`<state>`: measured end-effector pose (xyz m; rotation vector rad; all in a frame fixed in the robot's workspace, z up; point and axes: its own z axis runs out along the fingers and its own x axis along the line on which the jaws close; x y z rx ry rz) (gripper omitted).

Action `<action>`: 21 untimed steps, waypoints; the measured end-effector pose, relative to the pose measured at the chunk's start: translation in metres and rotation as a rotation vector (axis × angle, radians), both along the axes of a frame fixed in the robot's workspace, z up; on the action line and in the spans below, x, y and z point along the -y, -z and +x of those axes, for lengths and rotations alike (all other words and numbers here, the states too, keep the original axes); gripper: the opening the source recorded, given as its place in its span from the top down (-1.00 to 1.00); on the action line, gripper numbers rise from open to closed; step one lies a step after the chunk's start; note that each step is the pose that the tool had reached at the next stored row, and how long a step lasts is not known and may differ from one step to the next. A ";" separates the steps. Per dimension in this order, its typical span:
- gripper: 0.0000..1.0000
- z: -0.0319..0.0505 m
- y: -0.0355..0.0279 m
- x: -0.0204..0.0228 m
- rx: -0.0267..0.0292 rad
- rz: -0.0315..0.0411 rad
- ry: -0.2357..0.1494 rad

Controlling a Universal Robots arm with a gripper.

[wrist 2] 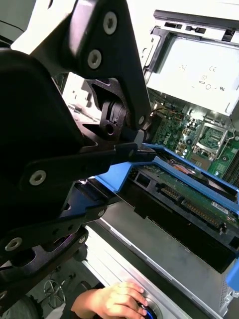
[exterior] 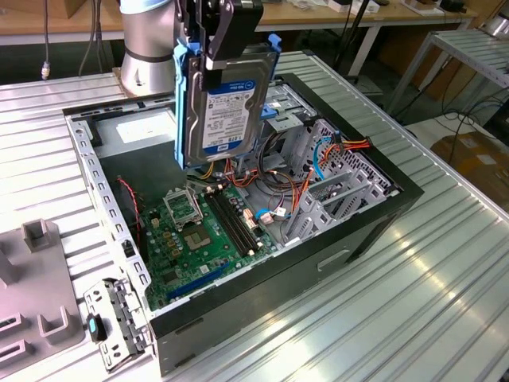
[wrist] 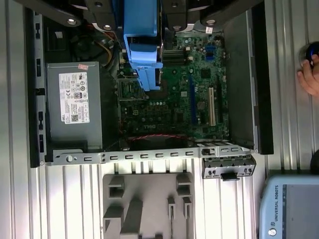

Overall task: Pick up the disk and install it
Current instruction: 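Insert the disk into the insertion slot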

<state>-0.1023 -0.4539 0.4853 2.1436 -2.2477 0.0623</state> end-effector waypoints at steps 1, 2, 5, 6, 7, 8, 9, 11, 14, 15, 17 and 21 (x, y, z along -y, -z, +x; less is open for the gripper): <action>0.26 0.0000 0.0003 0.0005 0.0000 -0.0001 0.000; 0.26 0.0000 0.0006 0.0012 0.0001 -0.0001 0.000; 0.26 0.0000 0.0011 0.0026 0.0000 -0.0007 0.000; 0.26 0.0000 0.0013 0.0032 0.0001 -0.0008 0.000; 0.26 0.0000 0.0015 0.0037 0.0001 -0.0009 0.000; 0.26 0.0001 0.0019 0.0048 0.0001 -0.0017 0.000; 0.26 0.0003 0.0020 0.0055 0.0001 -0.0019 0.000; 0.26 0.0004 0.0021 0.0070 0.0001 -0.0020 0.000; 0.26 0.0004 0.0029 0.0144 0.0002 -0.0021 0.000; 0.26 0.0004 0.0037 0.0206 0.0001 -0.0030 0.000; 0.26 0.0004 0.0047 0.0282 0.0001 -0.0043 0.000; 0.26 0.0026 0.0058 0.0380 0.0002 -0.0079 0.000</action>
